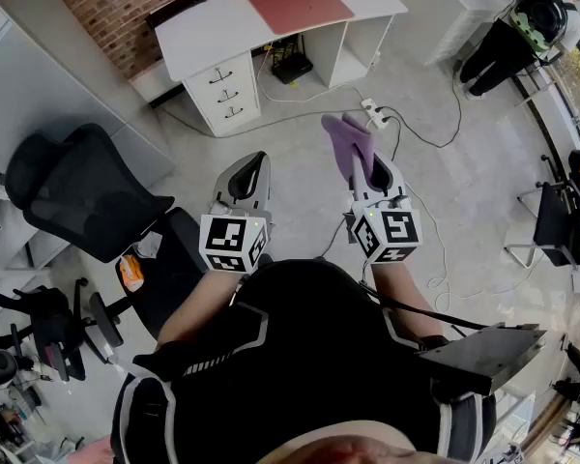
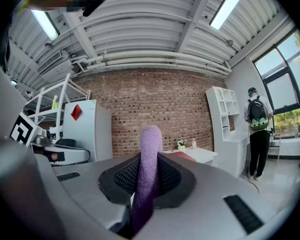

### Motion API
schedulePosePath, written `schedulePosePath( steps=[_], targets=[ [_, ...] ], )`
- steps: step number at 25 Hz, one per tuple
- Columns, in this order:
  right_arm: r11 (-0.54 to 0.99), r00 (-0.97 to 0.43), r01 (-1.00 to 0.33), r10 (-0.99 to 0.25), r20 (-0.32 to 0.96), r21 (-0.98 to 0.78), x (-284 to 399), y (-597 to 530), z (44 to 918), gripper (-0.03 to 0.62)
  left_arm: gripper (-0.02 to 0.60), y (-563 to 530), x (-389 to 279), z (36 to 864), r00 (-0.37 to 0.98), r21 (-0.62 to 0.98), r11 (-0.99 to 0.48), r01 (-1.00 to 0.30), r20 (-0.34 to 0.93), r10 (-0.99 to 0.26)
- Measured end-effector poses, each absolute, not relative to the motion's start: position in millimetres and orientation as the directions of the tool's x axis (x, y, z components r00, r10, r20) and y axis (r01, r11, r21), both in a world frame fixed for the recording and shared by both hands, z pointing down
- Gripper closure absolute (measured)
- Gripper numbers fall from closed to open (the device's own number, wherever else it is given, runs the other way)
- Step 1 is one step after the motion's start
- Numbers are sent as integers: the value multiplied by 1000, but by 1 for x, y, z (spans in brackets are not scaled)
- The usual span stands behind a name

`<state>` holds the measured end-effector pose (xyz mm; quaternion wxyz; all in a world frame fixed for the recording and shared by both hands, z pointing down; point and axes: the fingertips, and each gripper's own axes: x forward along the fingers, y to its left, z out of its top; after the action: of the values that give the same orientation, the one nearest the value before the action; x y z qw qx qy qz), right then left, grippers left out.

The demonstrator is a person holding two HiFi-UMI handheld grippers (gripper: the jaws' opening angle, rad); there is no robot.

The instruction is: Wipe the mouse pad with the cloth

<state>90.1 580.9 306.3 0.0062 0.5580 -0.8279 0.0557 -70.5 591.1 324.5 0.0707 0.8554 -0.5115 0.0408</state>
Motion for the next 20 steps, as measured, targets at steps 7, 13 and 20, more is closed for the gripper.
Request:
schedulePosePath(
  steps=[7,13,20],
  targets=[
    [364,-370,-927,-926,71,-93,88,582,309,537,578,595,-69,323,491,84,-484,-871,133,-861],
    [355,-362,-930,-930,69,-89,83,582,308,537,578,594,-78,322,499,77,-493,-866,133,-856],
    [354,-363,-926,-930,51,-129,70,580,305,536,577,594,-93,324,514,94,-505,-858,127,-848]
  ],
)
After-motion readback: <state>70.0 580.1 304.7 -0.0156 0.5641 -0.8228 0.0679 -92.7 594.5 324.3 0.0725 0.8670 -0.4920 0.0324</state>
